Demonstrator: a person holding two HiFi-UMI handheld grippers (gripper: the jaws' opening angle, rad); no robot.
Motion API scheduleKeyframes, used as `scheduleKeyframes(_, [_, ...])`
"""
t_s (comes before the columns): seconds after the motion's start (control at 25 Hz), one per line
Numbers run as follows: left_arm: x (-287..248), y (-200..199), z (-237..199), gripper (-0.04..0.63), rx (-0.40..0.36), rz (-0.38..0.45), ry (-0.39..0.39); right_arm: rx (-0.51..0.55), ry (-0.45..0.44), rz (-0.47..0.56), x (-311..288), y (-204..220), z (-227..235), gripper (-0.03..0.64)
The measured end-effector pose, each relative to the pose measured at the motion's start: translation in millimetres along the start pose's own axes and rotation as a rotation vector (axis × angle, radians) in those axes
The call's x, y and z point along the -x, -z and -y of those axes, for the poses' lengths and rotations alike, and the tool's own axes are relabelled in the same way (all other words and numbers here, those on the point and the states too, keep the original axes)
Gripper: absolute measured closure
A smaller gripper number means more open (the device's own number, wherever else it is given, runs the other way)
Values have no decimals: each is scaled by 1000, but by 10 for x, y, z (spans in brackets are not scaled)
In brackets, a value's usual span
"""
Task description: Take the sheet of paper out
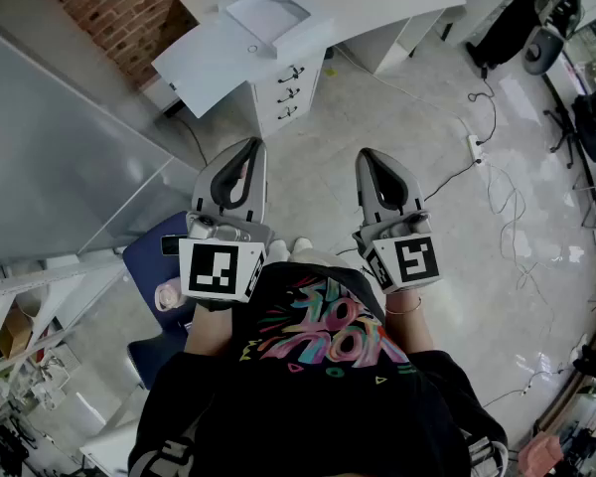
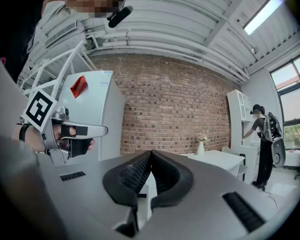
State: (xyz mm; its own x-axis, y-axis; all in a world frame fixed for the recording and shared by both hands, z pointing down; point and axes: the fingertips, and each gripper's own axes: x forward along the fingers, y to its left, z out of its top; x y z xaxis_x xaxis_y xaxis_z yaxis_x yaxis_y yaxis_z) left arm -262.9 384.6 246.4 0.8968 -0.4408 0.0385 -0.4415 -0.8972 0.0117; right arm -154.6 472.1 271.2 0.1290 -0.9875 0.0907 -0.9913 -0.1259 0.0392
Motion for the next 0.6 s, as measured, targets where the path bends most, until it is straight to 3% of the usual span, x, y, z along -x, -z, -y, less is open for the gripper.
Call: scheduleKeyframes(0.6, [-186, -8, 212, 568, -12, 17, -19, -27, -10, 42, 52, -27, 223, 598])
